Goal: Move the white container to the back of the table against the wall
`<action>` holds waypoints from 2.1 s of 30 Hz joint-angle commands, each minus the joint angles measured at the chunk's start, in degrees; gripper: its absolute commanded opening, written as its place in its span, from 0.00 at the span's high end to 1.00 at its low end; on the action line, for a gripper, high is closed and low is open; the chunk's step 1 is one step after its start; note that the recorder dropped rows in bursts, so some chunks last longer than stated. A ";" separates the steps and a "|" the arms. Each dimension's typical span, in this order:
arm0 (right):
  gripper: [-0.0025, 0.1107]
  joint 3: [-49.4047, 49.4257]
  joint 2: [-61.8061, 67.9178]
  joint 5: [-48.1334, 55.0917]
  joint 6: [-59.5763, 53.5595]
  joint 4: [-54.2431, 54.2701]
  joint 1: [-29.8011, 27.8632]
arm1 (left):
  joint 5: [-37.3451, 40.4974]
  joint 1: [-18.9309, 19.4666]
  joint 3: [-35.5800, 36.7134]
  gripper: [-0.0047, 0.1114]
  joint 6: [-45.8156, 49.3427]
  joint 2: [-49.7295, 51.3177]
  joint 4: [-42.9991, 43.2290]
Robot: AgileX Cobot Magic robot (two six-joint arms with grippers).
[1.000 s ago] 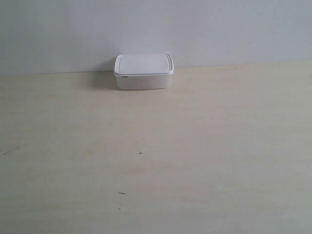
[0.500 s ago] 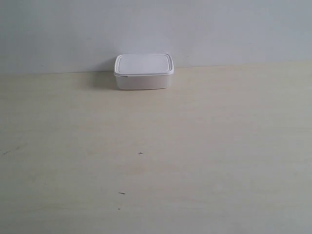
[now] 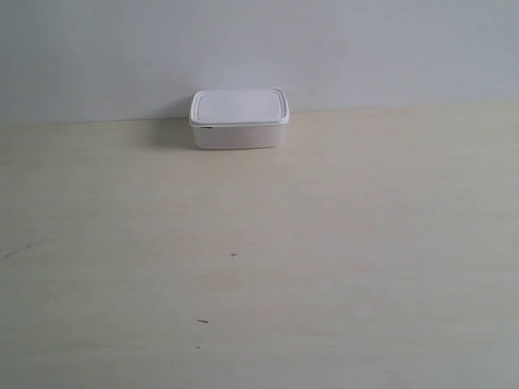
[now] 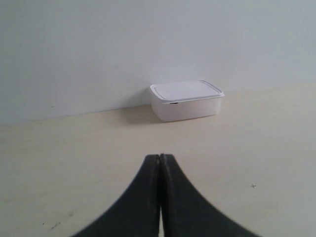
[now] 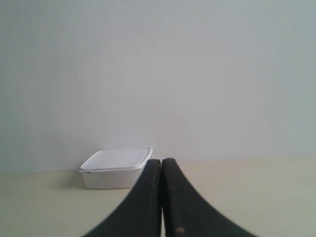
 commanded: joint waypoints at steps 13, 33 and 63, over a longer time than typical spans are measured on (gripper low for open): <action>0.98 1.02 -1.45 1.82 -0.22 -0.64 0.00 | -0.09 0.00 0.27 0.96 -0.17 -1.90 -0.45; 0.98 1.02 -1.45 21.52 -0.22 -0.72 0.00 | -0.20 0.00 0.27 0.96 1.17 -1.64 -0.45; 0.98 1.02 -1.45 24.05 -0.22 -0.72 0.00 | 1.22 0.00 0.27 0.96 9.37 -1.64 -0.45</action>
